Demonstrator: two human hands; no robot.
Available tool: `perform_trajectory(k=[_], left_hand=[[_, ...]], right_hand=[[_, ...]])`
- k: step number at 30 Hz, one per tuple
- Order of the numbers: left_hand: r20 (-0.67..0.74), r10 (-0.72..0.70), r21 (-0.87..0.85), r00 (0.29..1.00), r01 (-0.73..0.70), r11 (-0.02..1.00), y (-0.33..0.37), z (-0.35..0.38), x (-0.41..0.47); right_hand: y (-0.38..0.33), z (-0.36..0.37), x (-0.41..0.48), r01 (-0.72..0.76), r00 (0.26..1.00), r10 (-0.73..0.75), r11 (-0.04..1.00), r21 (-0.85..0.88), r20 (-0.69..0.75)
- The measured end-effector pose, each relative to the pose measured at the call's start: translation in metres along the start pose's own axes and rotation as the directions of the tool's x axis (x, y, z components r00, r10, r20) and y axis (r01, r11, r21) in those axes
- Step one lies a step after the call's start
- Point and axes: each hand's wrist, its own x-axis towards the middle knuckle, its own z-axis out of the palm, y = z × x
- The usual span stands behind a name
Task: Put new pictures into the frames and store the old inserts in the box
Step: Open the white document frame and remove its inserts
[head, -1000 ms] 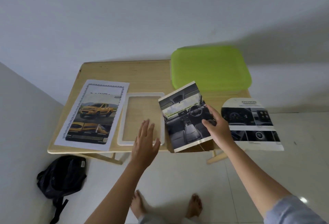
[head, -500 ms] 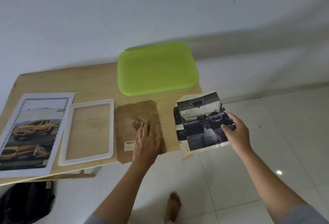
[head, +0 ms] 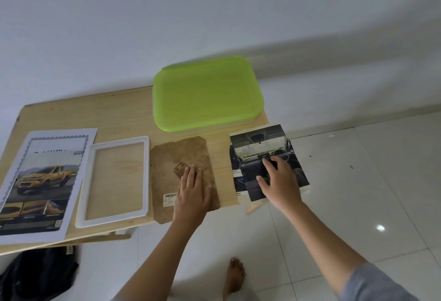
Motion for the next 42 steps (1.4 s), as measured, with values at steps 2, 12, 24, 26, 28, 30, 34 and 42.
perform_trajectory(k=[2, 12, 24, 26, 28, 30, 34, 42], left_hand=[[0.007, -0.001, -0.001, 1.0, 0.001, 1.0, -0.001, 0.001, 0.0], [0.015, 0.047, 0.017, 0.999, -0.047, 0.999, -0.002, -0.008, 0.0], [0.121, 0.162, -0.063, 0.979, -0.155, 0.986, -0.027, -0.043, 0.009], [0.065, 0.183, -0.106, 0.981, -0.175, 0.979, -0.044, -0.06, 0.008], [0.014, 0.177, -0.12, 0.984, -0.174, 0.977, -0.073, -0.076, 0.005], [-0.008, 0.13, -0.122, 0.991, -0.13, 0.984, -0.107, -0.094, 0.001], [-0.044, 0.013, -0.098, 0.999, -0.018, 0.995, -0.197, -0.122, -0.015], [0.014, -0.204, 0.025, 0.979, 0.204, 0.979, -0.35, -0.145, -0.053]], right_hand=[[-0.008, 0.005, -0.004, -0.019, 1.0, 0.02, 0.999, -0.036, 0.016], [-0.021, 0.002, -0.003, -0.093, 0.993, 0.098, 0.993, -0.066, 0.068], [-0.069, -0.005, 0.003, -0.185, 0.98, 0.183, 0.982, 0.023, 0.075], [-0.103, 0.0, 0.004, -0.153, 0.988, 0.149, 0.983, 0.105, 0.049], [-0.145, 0.01, 0.006, -0.1, 0.995, 0.097, 0.978, 0.182, 0.025], [-0.191, 0.021, 0.008, -0.032, 0.999, 0.031, 0.973, 0.23, 0.007], [-0.291, 0.051, 0.014, 0.094, 0.993, -0.11, 0.946, 0.309, 0.034], [-0.43, 0.113, 0.038, 0.238, 0.906, -0.334, 0.911, 0.336, 0.262]])
